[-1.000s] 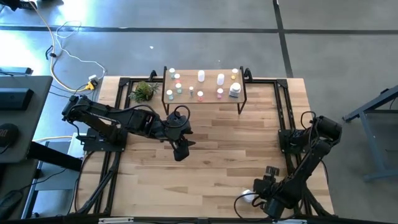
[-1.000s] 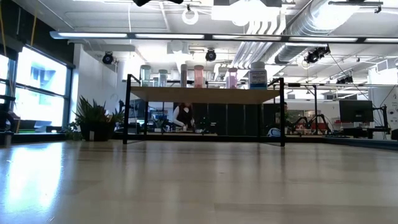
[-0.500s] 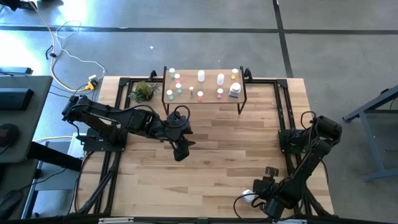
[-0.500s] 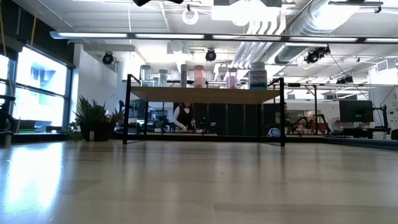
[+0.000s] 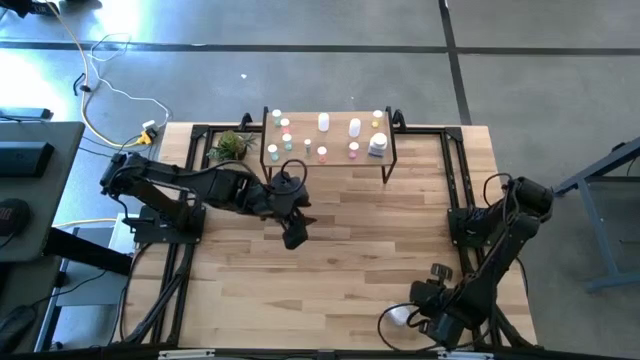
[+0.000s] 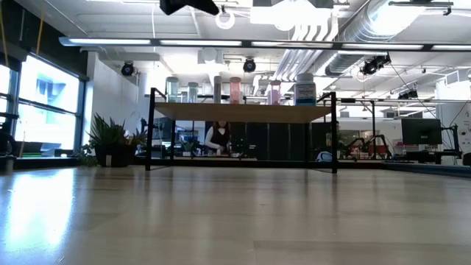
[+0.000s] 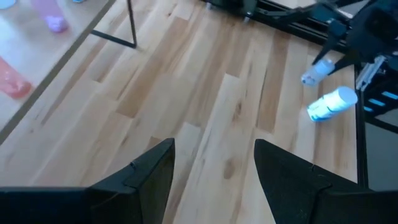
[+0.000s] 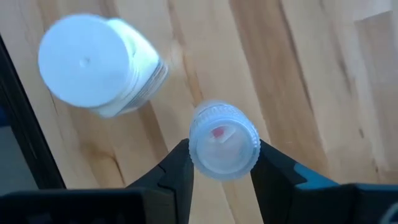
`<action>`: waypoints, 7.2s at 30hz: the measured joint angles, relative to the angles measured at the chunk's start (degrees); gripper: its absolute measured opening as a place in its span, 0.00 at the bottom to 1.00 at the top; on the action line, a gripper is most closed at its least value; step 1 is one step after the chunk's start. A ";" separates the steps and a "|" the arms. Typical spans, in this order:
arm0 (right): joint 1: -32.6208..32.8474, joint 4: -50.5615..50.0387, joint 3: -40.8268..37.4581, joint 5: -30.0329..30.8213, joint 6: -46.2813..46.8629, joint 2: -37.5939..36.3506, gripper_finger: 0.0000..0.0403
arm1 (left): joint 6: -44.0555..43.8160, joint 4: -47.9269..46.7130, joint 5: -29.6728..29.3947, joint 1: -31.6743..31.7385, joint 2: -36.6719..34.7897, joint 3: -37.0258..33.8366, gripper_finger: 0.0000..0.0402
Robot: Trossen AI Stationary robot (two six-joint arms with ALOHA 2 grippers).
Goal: Pick and place medicine bottles onto shelf by color
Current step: Put the transparent pill bottle on the shelf, then put the white blue pill bottle on the shelf
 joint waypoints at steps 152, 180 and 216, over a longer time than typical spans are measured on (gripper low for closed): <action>-100.37 -23.03 42.07 -16.74 -82.10 9.58 0.30 | 19.91 12.37 2.63 33.52 -0.02 0.00 0.53; -100.35 -22.04 42.03 -16.57 -81.95 9.58 0.45 | 22.50 11.98 2.67 33.50 -0.02 0.00 0.53; -99.82 -31.70 55.66 -16.92 -74.15 7.86 0.51 | 24.00 9.02 9.43 33.45 -0.02 0.00 0.53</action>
